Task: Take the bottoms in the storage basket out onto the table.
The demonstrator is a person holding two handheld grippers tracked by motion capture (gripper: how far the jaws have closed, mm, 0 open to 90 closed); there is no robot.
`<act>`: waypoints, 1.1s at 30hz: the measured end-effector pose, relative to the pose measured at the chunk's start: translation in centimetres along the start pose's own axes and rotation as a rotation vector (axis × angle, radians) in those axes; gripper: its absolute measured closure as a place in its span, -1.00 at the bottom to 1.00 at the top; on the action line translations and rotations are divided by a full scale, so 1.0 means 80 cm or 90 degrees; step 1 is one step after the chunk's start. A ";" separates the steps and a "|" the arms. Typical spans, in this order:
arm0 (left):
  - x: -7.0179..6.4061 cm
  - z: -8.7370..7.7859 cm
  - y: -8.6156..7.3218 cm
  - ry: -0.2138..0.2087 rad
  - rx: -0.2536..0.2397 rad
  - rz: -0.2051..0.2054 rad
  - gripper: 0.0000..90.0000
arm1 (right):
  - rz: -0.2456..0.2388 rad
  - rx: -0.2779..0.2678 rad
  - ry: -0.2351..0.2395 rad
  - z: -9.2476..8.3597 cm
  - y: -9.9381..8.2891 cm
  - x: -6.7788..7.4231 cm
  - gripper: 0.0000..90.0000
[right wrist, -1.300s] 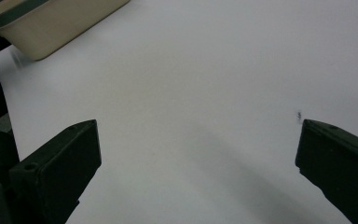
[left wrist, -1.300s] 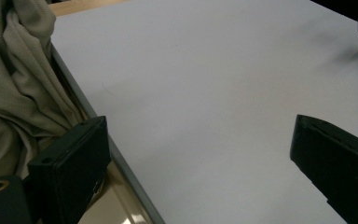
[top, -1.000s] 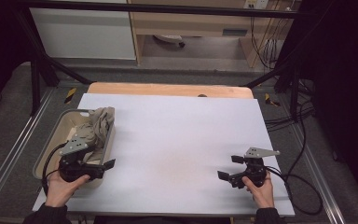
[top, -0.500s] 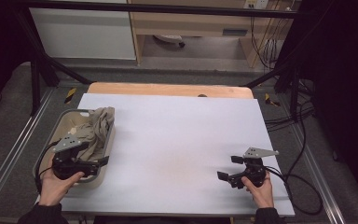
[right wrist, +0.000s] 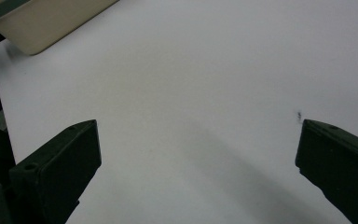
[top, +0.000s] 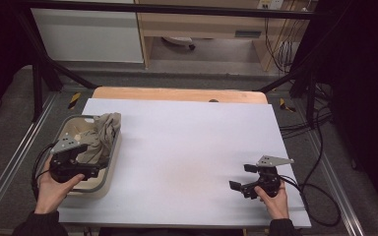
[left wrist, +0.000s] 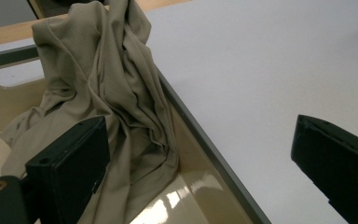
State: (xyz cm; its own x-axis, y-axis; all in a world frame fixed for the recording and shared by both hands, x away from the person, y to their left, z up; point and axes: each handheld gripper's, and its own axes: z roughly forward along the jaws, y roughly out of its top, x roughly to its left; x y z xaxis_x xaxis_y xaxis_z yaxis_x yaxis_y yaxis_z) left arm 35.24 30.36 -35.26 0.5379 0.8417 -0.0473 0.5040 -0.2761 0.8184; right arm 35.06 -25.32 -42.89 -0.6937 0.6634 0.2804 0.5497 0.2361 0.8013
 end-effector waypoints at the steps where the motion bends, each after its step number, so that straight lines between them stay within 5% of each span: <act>1: 0.002 0.001 0.001 0.002 0.001 -0.002 -0.90 | 0.000 0.000 0.000 0.000 0.000 0.000 -0.99; 33: 0.039 0.055 0.038 0.065 0.028 -0.011 -0.89 | -0.002 -0.001 -0.002 -0.001 0.000 0.000 -0.99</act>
State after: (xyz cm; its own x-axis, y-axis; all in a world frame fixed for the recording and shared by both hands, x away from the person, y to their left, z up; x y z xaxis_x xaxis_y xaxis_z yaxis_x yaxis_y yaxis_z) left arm 41.42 30.12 -35.46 0.4581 0.8889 -0.0004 0.5433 -0.2796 0.7916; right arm 35.06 -25.37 -42.87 -0.6939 0.6647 0.2769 0.5471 0.2366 0.8029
